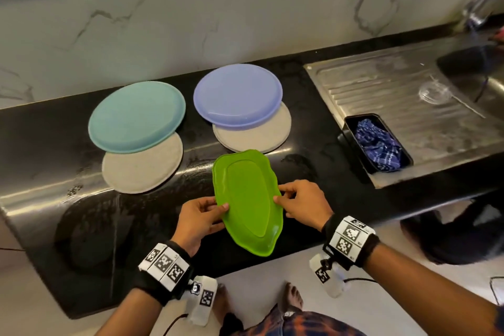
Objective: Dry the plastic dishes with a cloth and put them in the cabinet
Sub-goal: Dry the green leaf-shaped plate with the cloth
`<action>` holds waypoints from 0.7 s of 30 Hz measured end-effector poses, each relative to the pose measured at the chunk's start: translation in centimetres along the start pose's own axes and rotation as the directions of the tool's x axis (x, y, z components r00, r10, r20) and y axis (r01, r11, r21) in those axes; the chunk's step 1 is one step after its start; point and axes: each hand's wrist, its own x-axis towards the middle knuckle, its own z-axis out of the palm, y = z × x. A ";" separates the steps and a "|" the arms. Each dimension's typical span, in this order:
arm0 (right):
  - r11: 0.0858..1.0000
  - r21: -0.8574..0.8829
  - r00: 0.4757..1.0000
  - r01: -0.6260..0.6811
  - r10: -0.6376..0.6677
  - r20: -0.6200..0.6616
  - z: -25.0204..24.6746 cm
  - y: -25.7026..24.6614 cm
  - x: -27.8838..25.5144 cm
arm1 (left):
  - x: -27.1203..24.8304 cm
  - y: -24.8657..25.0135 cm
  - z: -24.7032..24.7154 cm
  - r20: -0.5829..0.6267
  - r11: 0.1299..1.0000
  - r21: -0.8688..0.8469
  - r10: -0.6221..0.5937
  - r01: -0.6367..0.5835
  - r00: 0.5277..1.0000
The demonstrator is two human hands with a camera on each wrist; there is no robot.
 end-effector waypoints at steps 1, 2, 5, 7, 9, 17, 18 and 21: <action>0.997 -0.075 1.000 0.016 -0.016 -0.005 -0.2 -0.1 -0.1 | 0.0 0.0 0.0 -0.008 1.000 0.009 0.002 -0.002 1.000; 0.992 -0.120 1.000 0.026 -0.027 0.001 -0.4 -0.2 -0.1 | 0.0 0.0 -0.1 -0.011 1.000 0.019 0.004 -0.004 1.000; 0.978 -0.201 0.998 0.063 -0.056 0.041 -1.7 -0.8 -0.1 | -0.2 0.0 -0.1 -0.008 0.999 0.051 0.014 -0.014 1.000; 0.965 -0.248 0.996 0.085 -0.089 -0.005 -3.7 -1.4 0.4 | -0.2 -0.1 0.0 -0.016 0.996 0.077 0.040 -0.039 0.999; 0.958 -0.273 0.987 0.088 -0.122 -0.108 -6.7 -1.9 1.1 | 0.0 -0.4 0.1 -0.067 0.983 0.165 0.090 -0.078 0.994; 0.900 -0.433 0.948 -0.049 -0.095 -0.305 -19.4 1.1 4.6 | -0.3 -0.5 -0.2 -0.091 0.810 0.541 0.322 -0.225 0.942; 0.874 -0.480 0.956 -0.076 -0.072 -0.283 -19.9 1.9 4.9 | -0.4 -0.5 -0.3 -0.077 0.789 0.569 0.333 -0.233 0.940; 0.795 -0.596 0.973 -0.114 -0.031 -0.227 -20.1 3.6 5.1 | -0.8 -0.5 0.1 -0.035 0.740 0.613 0.373 -0.275 0.927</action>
